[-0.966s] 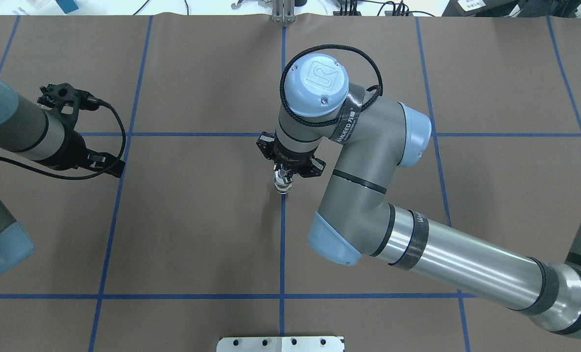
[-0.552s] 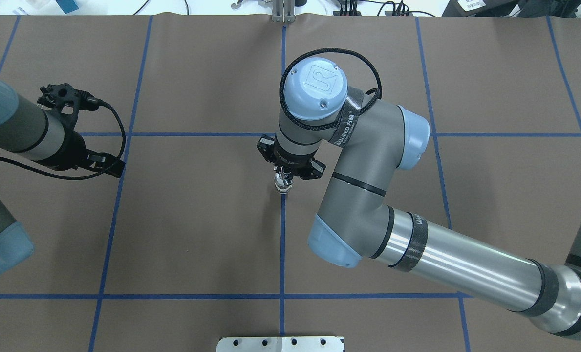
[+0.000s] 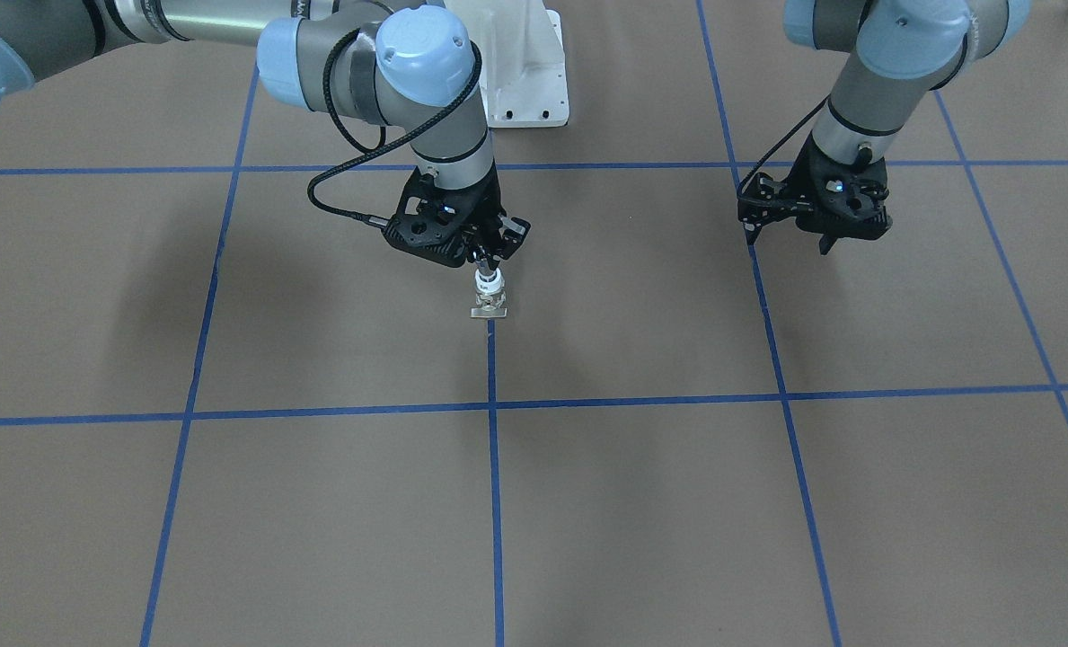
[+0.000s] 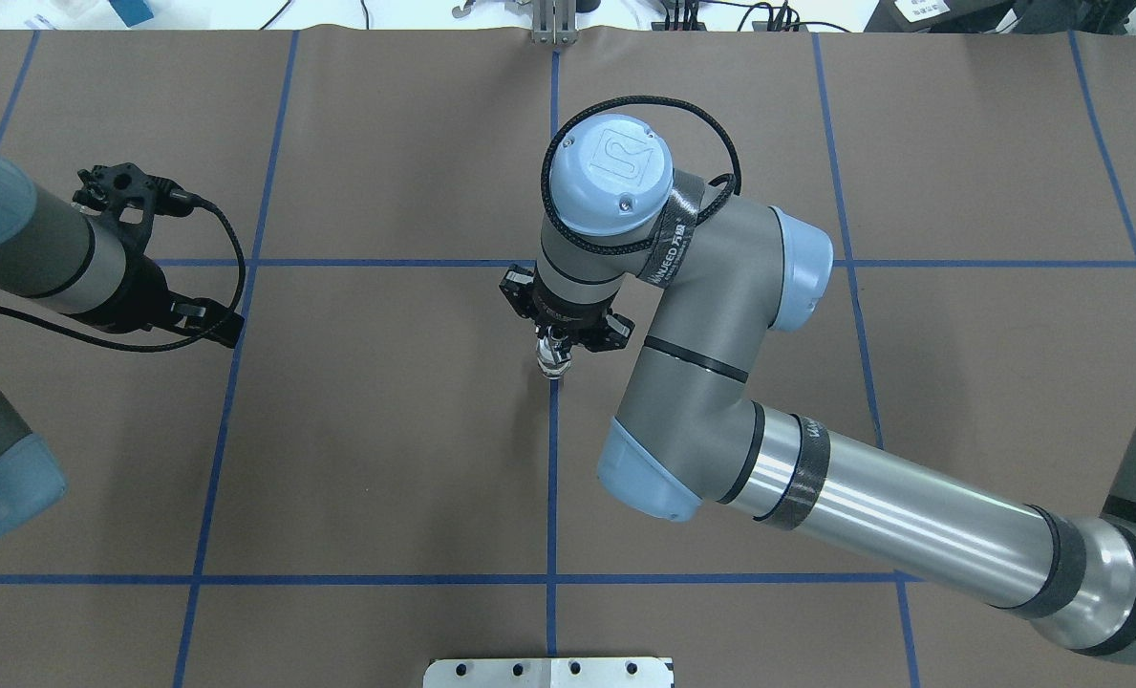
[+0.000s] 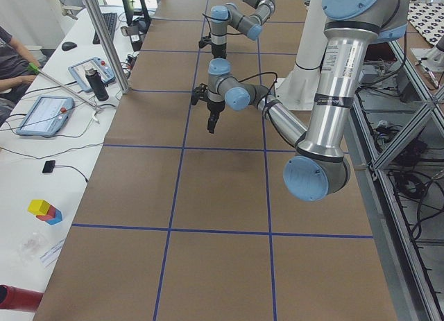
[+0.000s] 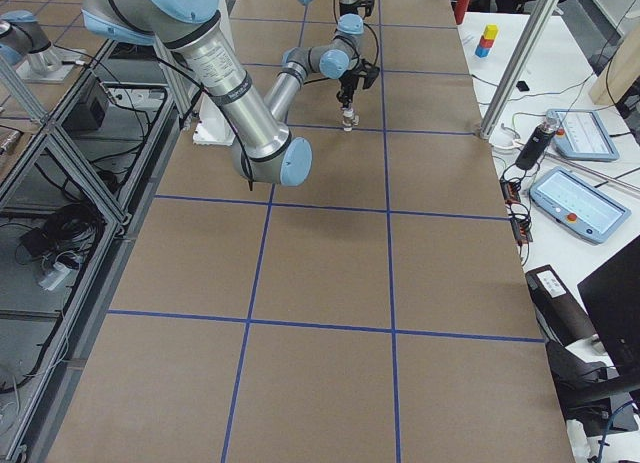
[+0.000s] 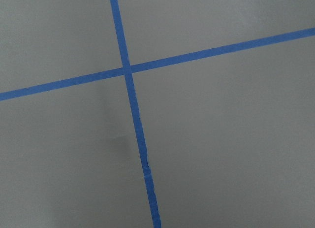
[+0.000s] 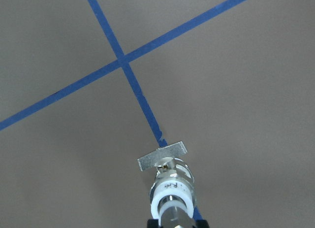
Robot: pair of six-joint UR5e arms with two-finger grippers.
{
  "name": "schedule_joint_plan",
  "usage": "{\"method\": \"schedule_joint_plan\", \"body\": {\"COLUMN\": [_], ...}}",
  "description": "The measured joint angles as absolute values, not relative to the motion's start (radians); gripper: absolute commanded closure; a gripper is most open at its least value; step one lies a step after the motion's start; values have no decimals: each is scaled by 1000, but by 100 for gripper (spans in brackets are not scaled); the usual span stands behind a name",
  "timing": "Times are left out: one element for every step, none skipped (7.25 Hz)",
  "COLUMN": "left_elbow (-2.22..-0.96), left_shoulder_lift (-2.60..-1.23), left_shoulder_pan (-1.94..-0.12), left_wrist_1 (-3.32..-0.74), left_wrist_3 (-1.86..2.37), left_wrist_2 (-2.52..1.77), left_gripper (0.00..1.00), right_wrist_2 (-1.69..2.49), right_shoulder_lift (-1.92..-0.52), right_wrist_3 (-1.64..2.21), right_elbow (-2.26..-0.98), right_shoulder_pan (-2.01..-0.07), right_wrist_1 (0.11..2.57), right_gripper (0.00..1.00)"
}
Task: Assemble PPR valve and pipe with both arms
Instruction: 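Lower the metal pipe into the top of the valve with the right gripper, then open the right gripper and lift it away from the assembled valve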
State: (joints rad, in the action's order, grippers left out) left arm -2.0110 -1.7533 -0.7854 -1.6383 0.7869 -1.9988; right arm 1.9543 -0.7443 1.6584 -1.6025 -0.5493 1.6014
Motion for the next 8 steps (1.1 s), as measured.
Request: {"method": "schedule_joint_plan", "body": {"left_elbow": [-2011,-2011,-2011,-2011,-2010,-2010,-2010,-2011], "left_shoulder_lift": [-1753,-1753,-1753,-1753,-1753,-1753,-1753,-1753], "left_shoulder_pan": [-785,-785,-785,-785,-785,-785,-785,-785], "left_wrist_1": [-1638,-1638,-1638,-1638,-1638,-1638,-1638,-1638], "left_wrist_3": [787,787,787,787,788,789,790,791], "left_wrist_2": [-1999,-1999,-1999,-1999,-1999,-1999,-1999,-1999], "left_gripper": [1,1,1,1,1,1,1,1], "right_wrist_2": [1954,1954,1954,1954,1954,1954,1954,1954], "right_shoulder_lift": [-744,-744,-743,-743,-743,-743,-744,-744], "right_wrist_3": [1655,1648,1641,1637,1633,1627,1621,1618], "right_elbow": [-1602,-1602,-1601,-1600,-1600,-1600,-1600,-1600], "right_shoulder_pan": [-549,-549,-549,-549,-549,-549,-549,-549], "right_wrist_1": [1600,1599,1599,1598,1598,1598,1598,1598], "right_gripper": [100,100,85,50,42,37,28,27]}}
